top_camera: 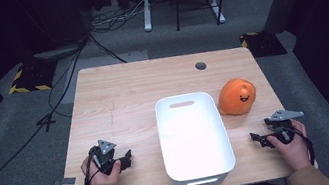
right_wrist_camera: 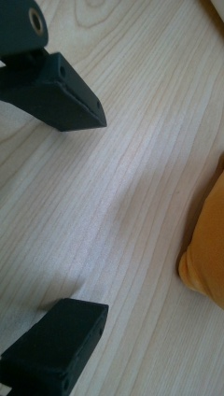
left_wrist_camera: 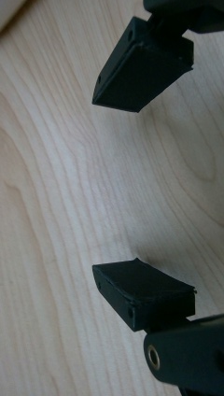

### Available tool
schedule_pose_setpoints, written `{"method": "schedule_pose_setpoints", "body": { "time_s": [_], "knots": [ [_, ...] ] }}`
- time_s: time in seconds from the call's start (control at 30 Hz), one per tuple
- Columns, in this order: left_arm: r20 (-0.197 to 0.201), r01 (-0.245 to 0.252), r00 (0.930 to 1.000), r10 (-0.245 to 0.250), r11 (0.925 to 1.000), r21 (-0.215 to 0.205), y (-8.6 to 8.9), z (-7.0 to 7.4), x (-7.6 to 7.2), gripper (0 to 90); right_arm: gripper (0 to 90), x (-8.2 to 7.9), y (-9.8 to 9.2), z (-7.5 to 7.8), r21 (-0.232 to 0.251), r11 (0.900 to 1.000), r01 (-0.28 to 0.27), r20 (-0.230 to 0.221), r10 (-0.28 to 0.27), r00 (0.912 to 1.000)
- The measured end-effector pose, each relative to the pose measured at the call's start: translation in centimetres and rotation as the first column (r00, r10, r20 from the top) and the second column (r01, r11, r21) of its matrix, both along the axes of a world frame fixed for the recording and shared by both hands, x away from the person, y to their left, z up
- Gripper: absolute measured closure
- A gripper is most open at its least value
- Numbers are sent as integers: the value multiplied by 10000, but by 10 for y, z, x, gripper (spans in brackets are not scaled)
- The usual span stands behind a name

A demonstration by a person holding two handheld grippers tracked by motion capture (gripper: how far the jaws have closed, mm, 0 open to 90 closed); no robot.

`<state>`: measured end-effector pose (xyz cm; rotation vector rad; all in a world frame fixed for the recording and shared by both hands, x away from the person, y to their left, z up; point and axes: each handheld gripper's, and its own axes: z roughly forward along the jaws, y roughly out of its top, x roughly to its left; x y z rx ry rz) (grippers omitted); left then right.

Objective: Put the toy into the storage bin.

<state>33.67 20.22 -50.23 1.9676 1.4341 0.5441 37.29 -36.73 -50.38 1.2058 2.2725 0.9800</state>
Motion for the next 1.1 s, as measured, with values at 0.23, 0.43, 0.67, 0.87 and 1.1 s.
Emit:
{"method": "schedule_pose_setpoints", "body": {
  "time_s": [0.23,0.43,0.67,0.87,1.1],
  "knots": [
    [-153,-48,9999,49,10000,73,0,-1,2,157,95,0,0,0,3,10000,2,8,-2,10000],
    [-214,182,9996,-180,9998,95,1,-1,4,142,95,0,1,0,8,10000,88,25,-88,10000],
    [-205,265,9994,-262,9996,126,1,-1,6,132,200,-3,1,1,91,9998,153,116,-154,9998],
    [-205,276,9994,-274,9996,113,0,-1,6,131,307,-6,4,6,192,9998,-77,412,69,9991],
    [-236,352,9991,-348,9993,149,1,-1,7,126,405,-13,6,33,492,9982,-345,560,317,9979]
  ]
}}
